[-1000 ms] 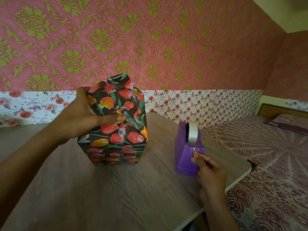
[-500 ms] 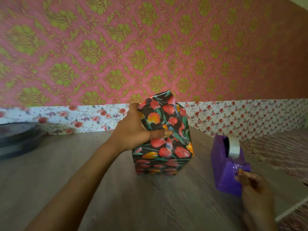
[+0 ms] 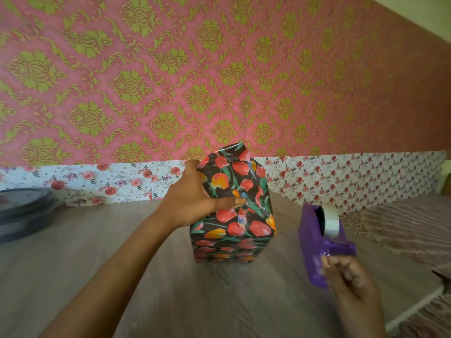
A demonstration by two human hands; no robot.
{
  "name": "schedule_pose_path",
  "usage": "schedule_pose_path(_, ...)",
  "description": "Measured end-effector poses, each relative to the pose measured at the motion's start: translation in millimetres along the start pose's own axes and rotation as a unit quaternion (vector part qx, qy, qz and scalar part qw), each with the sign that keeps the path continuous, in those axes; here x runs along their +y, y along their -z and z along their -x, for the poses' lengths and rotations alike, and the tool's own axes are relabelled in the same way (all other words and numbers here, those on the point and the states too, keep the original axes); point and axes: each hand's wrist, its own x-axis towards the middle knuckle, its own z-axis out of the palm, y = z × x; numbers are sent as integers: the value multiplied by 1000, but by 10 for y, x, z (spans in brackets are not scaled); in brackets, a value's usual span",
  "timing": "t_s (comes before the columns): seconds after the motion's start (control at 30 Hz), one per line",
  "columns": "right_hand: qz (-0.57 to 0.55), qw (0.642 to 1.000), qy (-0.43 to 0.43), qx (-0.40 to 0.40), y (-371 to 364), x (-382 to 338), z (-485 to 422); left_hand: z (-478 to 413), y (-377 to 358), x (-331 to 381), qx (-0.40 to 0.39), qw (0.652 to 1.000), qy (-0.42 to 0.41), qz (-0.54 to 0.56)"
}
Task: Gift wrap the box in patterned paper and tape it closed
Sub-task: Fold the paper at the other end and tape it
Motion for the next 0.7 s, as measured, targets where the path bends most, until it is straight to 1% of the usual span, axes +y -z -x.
schedule_pose_path(0.13, -90, 989, 110, -52, -256, -655, 114, 7, -1, -9, 13, 1000, -7, -10)
schedule_pose_path(0.23, -88, 971, 189, -116, -426, -973, 6, 14, -6, 2, 17, 1000, -9, -16)
schedule_pose_path(0.3, -76, 964, 218, -136, -563, -1014, -48, 9, -12, 7, 21, 999, -12, -22)
schedule_pose_path(0.37, -51, 966, 214, -134, -687, -968, -56, 6, -14, 5, 24, 999, -15, -28)
schedule_pose_path(0.57, -31, 977, 183, -104, -801, -864, -55, -1, -20, -16, 32, 998, -21, -55)
schedule_pose_path(0.7, -23, 978, 174, -112, -849, -836, -61, -5, -26, -23, 30, 997, -18, -66)
